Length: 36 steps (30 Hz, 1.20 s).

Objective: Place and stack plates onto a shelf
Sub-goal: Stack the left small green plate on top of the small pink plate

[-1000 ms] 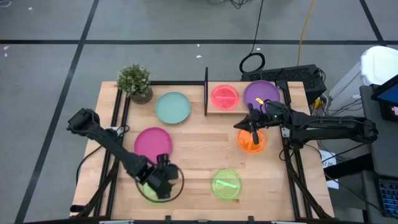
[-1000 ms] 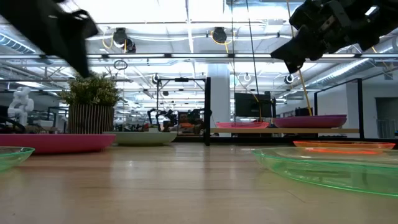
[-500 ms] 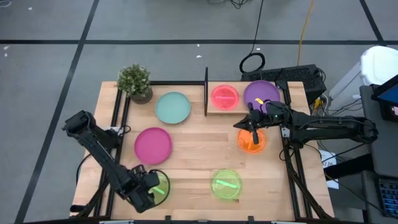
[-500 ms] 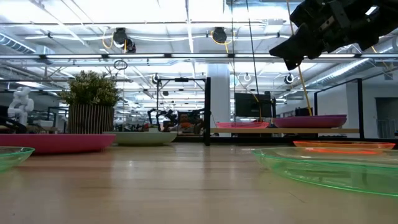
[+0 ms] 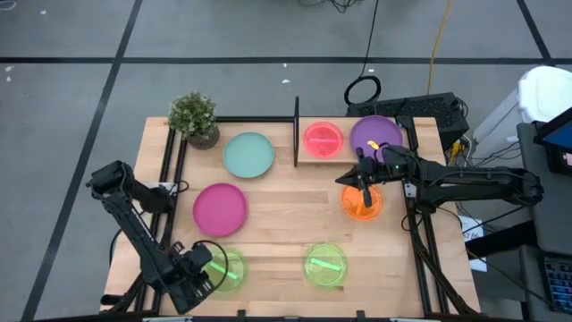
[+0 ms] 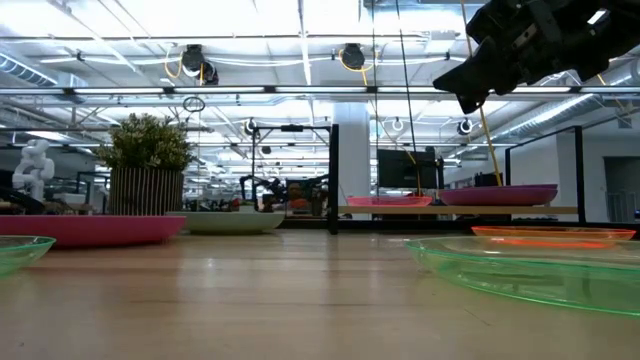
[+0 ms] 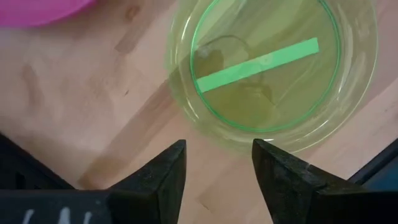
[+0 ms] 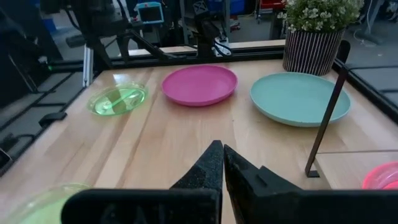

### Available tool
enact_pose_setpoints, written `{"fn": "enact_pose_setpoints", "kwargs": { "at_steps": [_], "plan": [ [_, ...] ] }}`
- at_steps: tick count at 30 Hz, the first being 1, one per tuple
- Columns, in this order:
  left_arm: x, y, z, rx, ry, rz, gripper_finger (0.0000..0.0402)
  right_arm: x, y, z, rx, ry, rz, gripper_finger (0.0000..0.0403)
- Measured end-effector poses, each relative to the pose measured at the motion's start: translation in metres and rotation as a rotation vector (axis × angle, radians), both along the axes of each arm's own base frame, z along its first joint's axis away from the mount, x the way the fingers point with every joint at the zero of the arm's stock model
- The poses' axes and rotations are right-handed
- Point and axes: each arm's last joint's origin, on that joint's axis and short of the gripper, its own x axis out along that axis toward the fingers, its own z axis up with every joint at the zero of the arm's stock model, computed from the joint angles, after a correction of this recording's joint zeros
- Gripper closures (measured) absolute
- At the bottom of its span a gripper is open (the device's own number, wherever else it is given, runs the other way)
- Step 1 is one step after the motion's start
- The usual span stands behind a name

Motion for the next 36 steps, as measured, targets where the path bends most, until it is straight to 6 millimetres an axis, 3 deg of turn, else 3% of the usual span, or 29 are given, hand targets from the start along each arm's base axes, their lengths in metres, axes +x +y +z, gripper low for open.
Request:
{"fn": "enact_pose_setpoints", "kwargs": {
  "at_steps": [3,7,11,14,22,36],
  "plan": [
    [-0.001,-0.001,0.000,-0.006,-0.003,0.044,0.0215,0.000,0.000,0.001,0.058,-0.006,-0.016,0.0403],
    [-0.003,0.000,-0.004,0.039,-0.016,0.255,0.0216,0.001,0.000,0.004,0.105,-0.030,-0.028,0.0403],
    [-0.010,-0.001,-0.014,0.058,0.171,0.357,0.0216,0.001,0.001,0.004,0.141,-0.028,-0.031,0.0403],
    [-0.009,-0.004,-0.017,0.022,0.220,0.366,0.0216,0.002,0.005,0.003,0.158,-0.021,-0.013,0.0403],
    [0.000,-0.009,-0.023,0.031,0.024,0.402,0.0216,0.004,0.013,0.004,0.144,-0.022,-0.014,0.0403],
    [0.005,-0.017,-0.045,0.063,0.048,0.476,0.0216,0.005,0.016,0.007,0.133,-0.058,0.014,0.0403]
  ]
}}
